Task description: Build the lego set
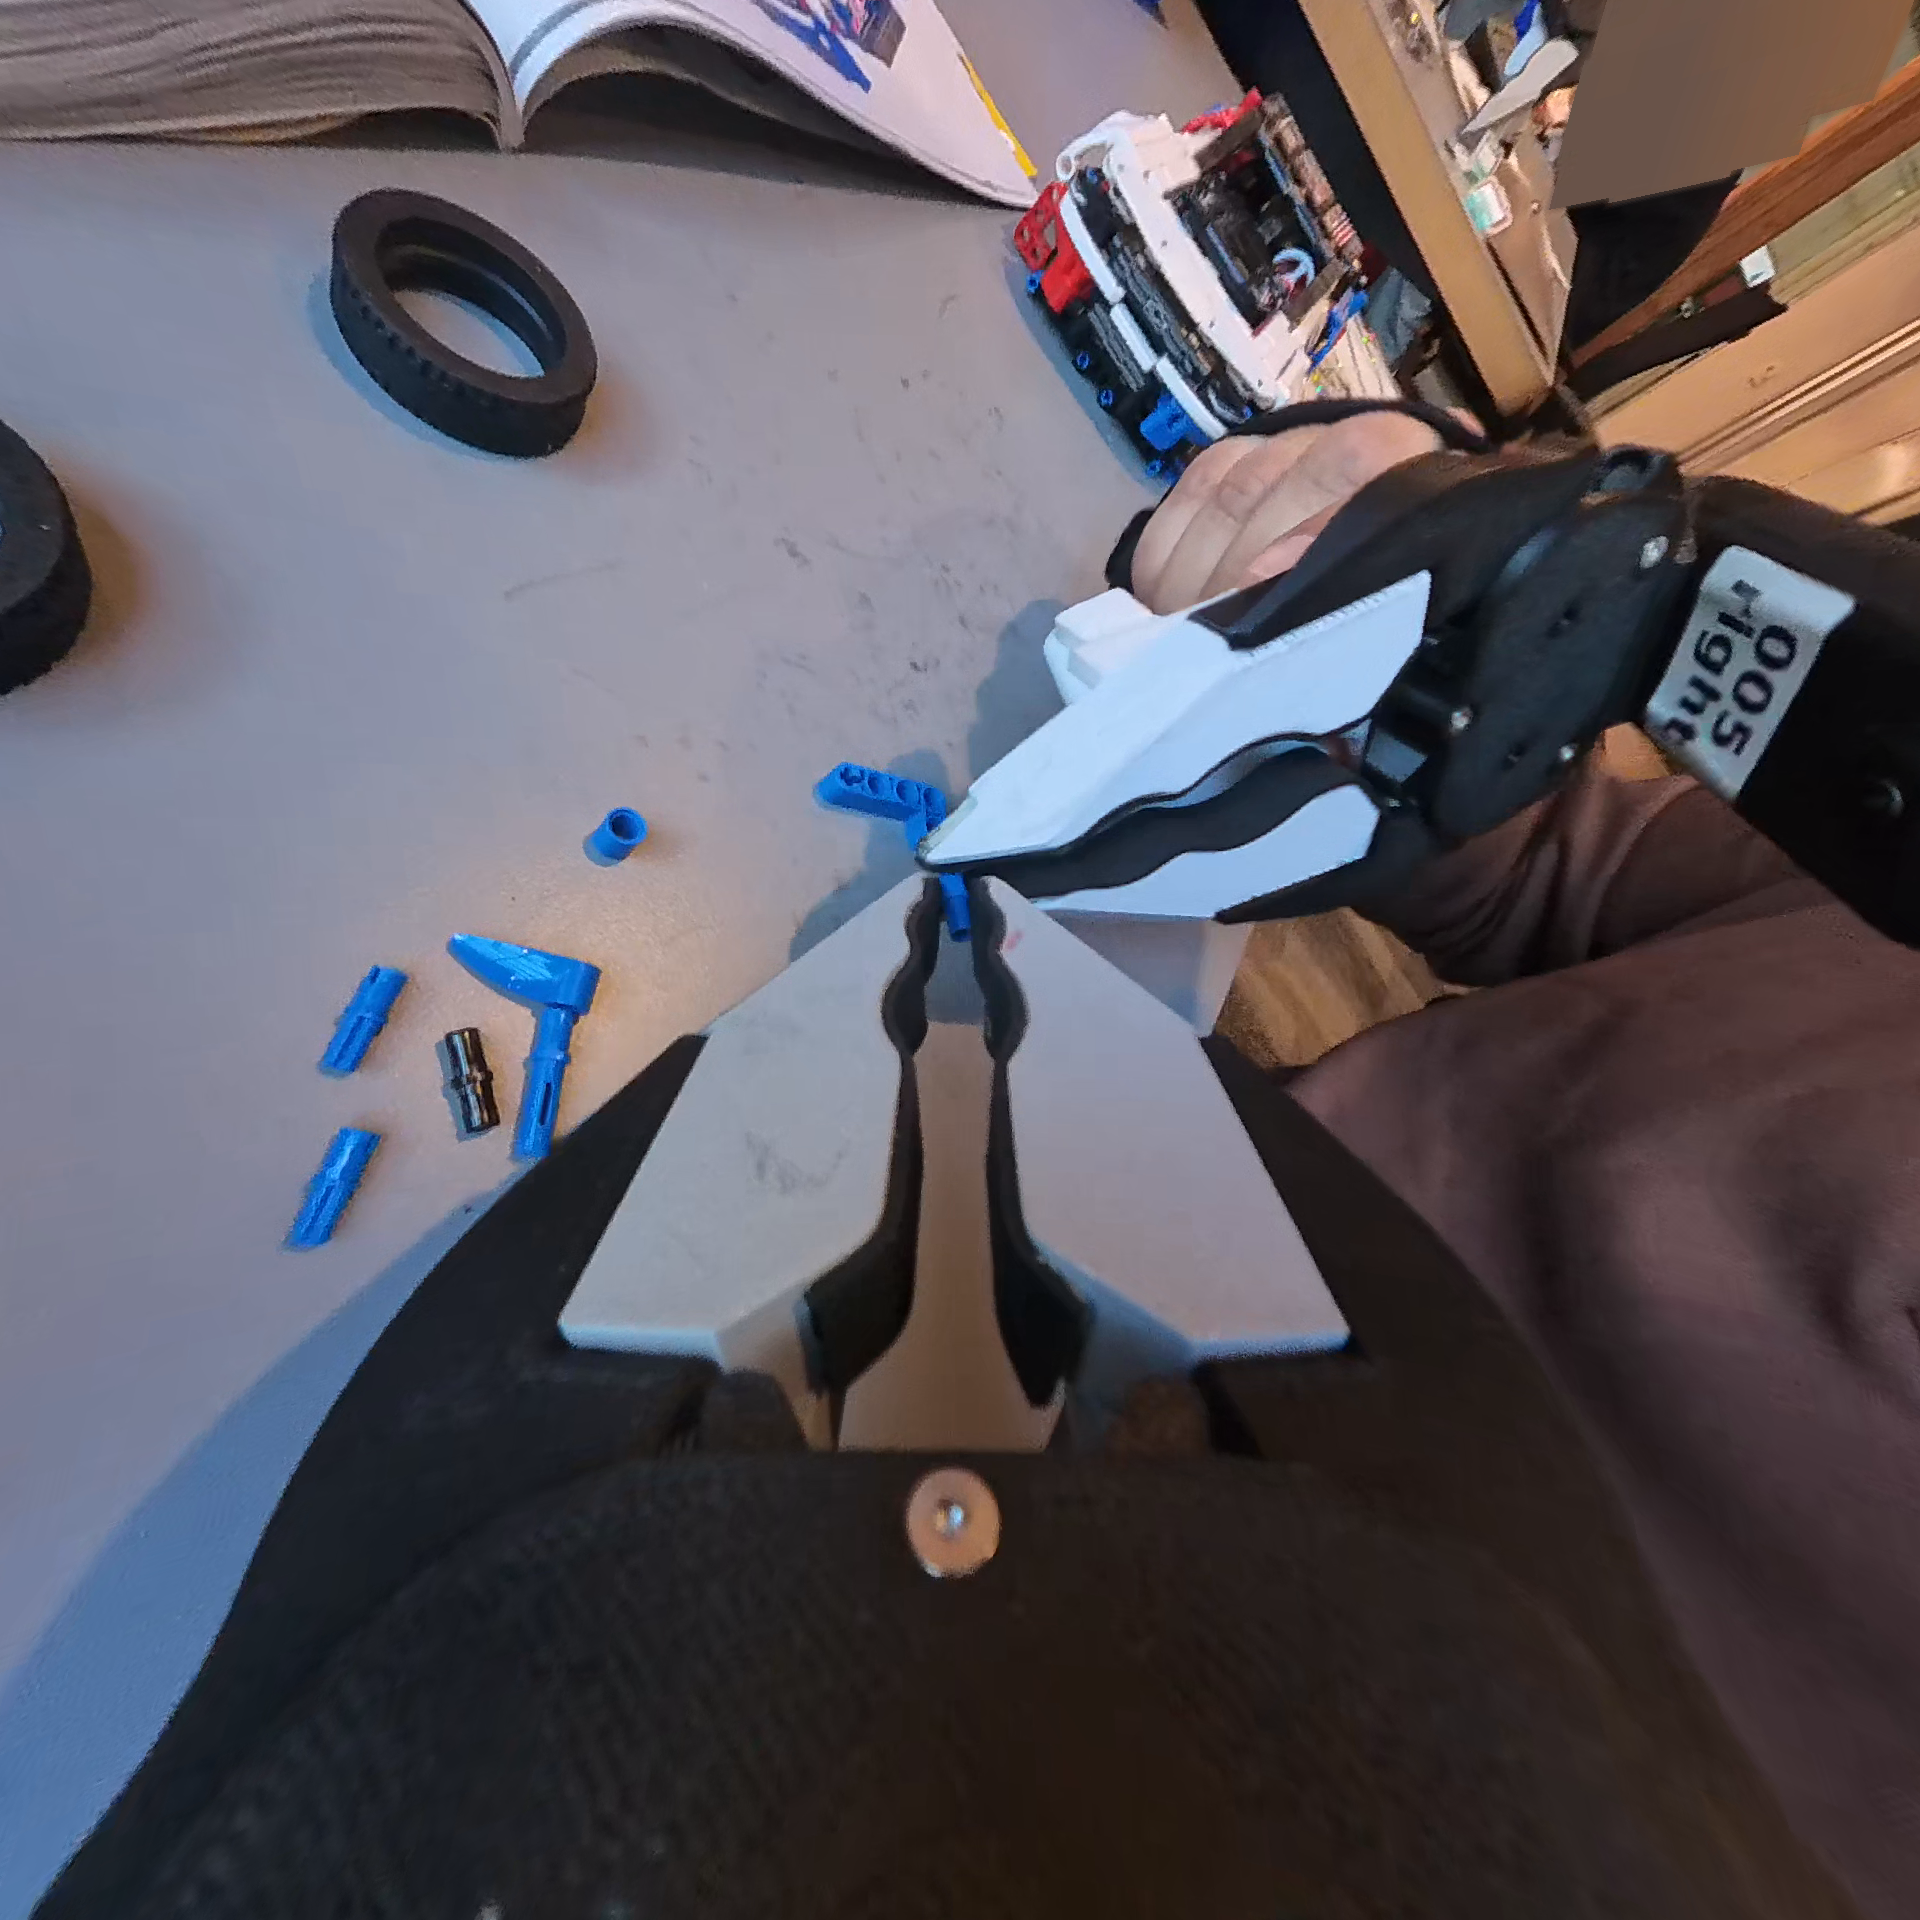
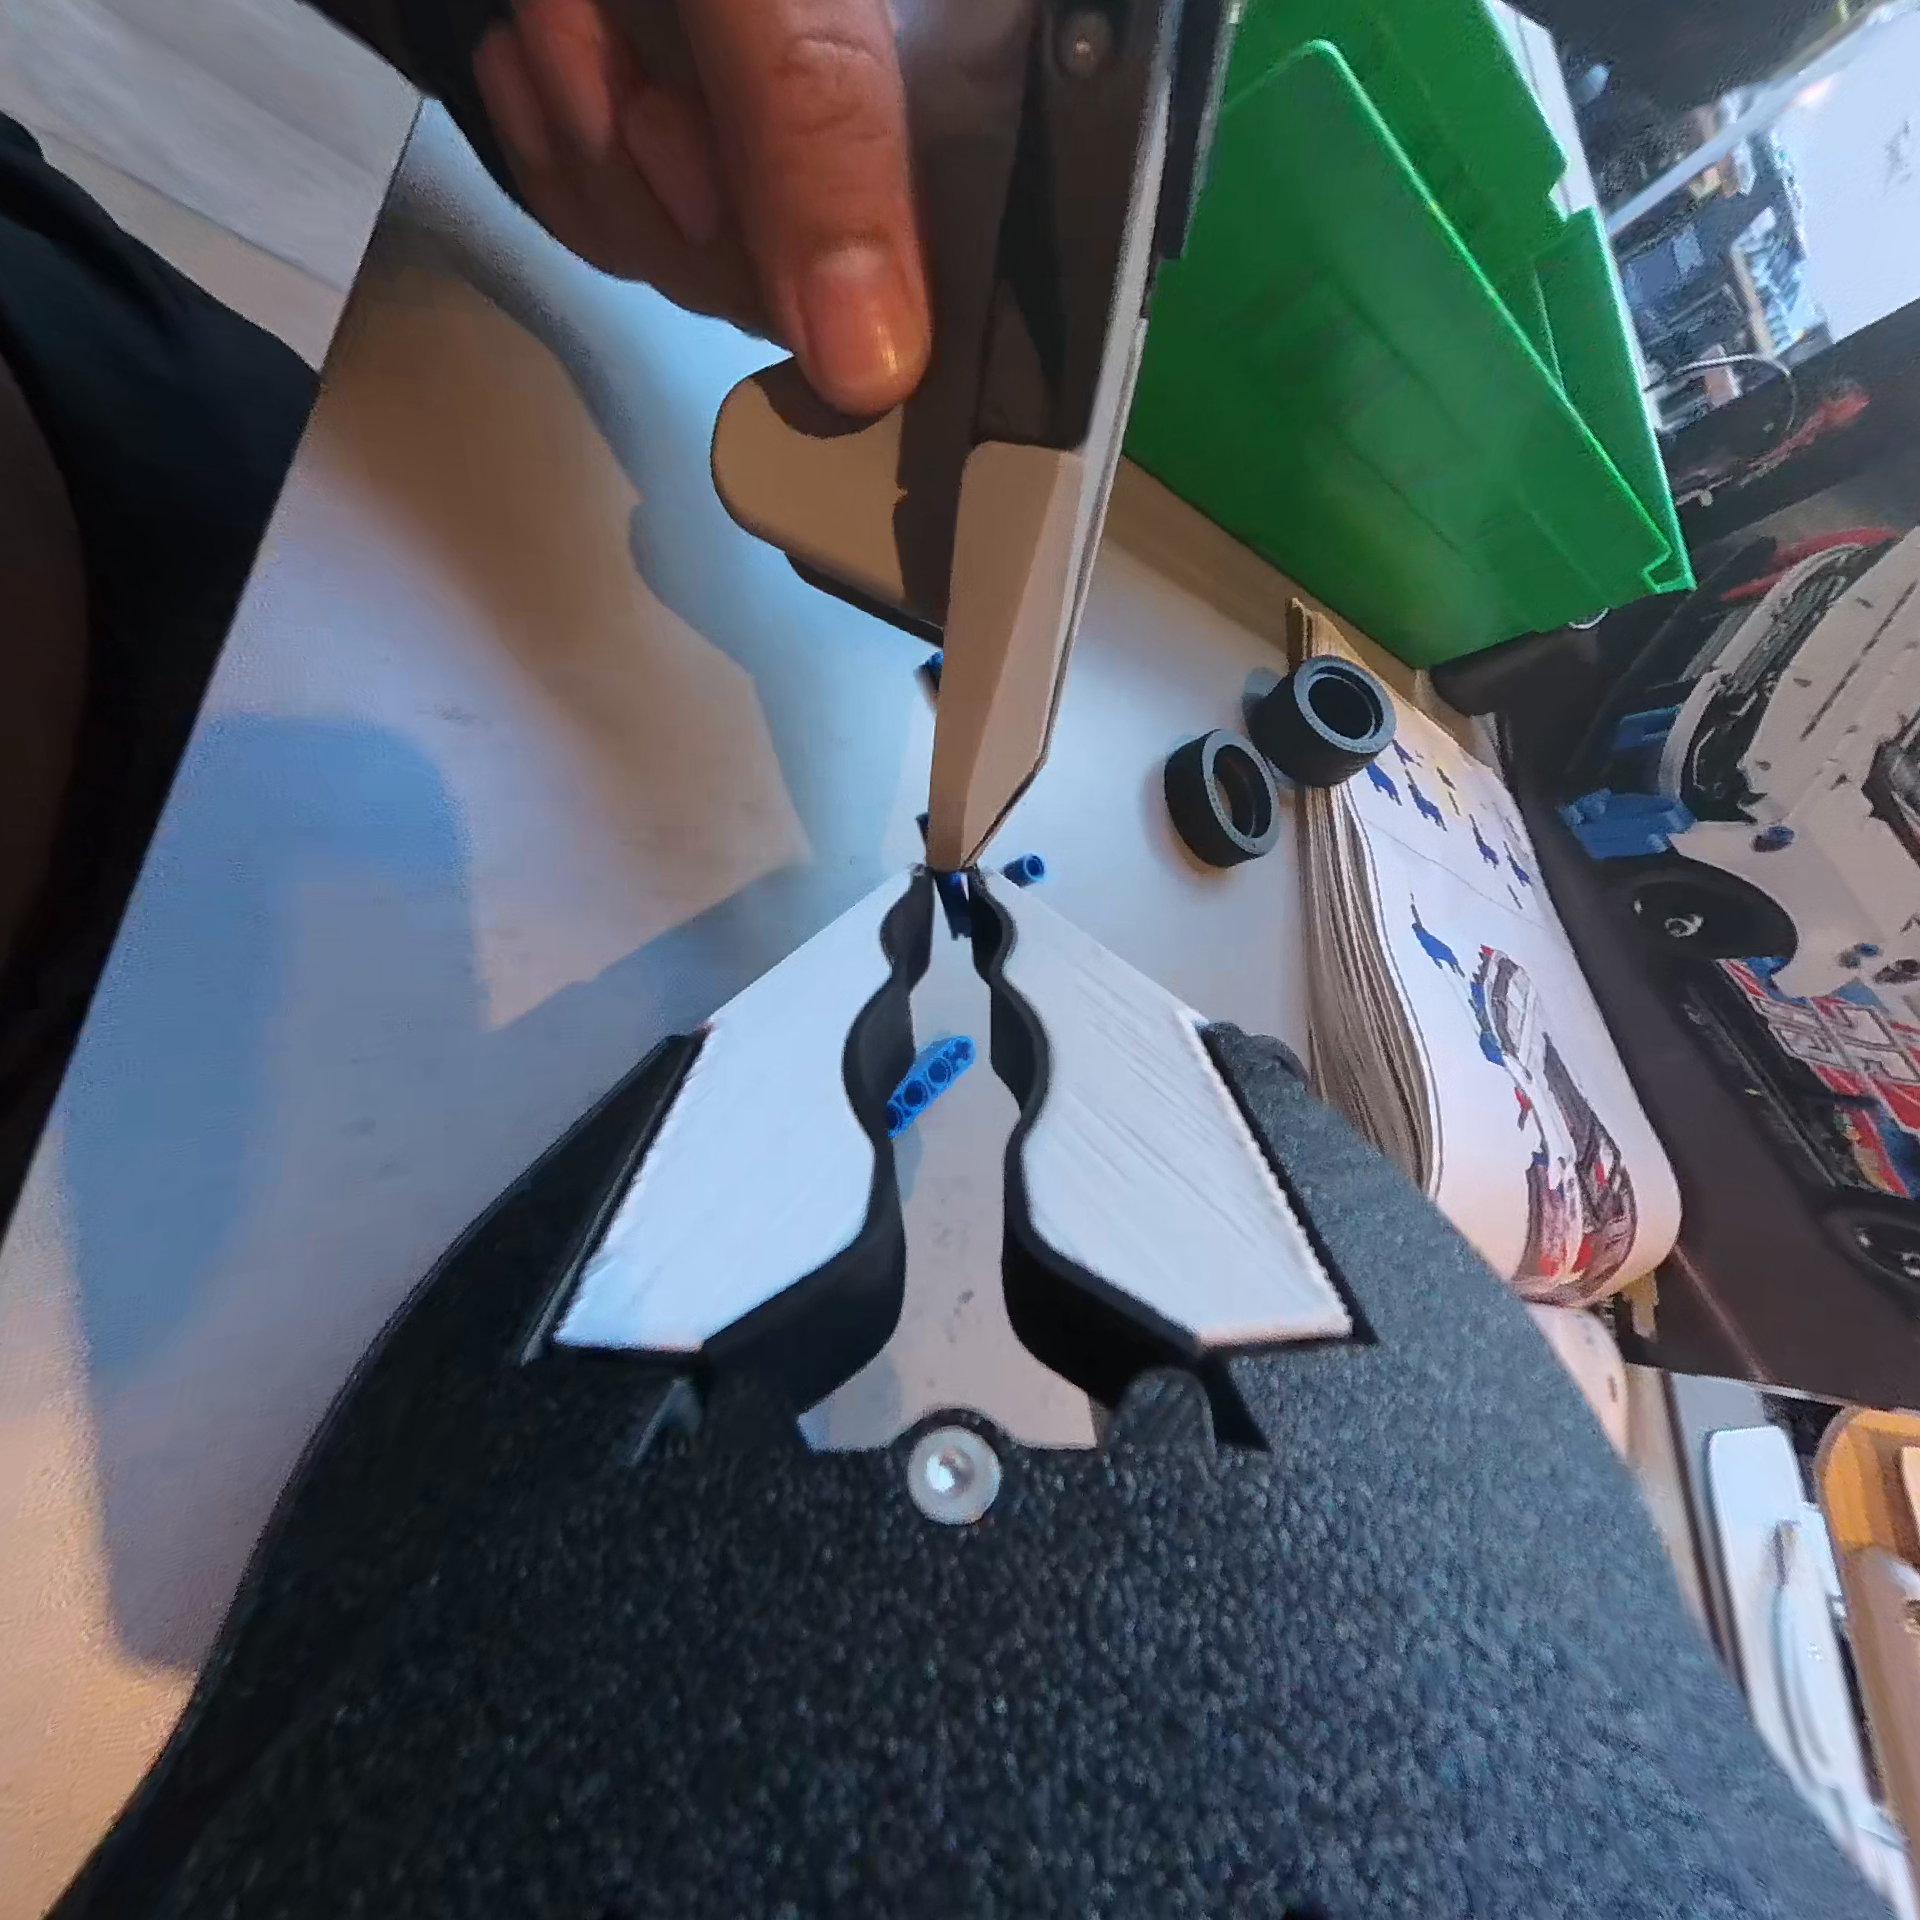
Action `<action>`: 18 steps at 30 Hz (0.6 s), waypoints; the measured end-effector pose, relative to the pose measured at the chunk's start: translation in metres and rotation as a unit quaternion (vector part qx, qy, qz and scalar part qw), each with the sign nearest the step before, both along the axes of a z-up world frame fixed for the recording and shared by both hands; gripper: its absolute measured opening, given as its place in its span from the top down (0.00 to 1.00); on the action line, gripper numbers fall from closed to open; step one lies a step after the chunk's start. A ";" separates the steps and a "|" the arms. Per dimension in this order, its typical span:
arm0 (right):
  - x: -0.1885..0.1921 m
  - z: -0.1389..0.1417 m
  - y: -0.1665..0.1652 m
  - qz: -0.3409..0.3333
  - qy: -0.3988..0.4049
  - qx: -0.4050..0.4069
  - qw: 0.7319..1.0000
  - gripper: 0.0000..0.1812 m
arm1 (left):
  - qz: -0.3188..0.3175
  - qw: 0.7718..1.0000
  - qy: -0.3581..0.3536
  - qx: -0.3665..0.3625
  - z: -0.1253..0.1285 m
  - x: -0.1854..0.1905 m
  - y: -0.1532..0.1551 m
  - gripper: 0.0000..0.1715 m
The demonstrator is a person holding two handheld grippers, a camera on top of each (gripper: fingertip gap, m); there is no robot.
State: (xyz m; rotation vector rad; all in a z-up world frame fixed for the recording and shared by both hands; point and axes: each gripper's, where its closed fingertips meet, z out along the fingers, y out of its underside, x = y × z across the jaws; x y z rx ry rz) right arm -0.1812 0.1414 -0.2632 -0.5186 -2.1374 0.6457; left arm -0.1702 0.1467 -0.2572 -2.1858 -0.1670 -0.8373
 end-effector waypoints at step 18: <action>-0.024 0.040 0.039 -0.051 -0.207 -0.568 0.795 0.98 | 0.016 0.947 0.252 0.197 0.027 -0.045 0.031 0.83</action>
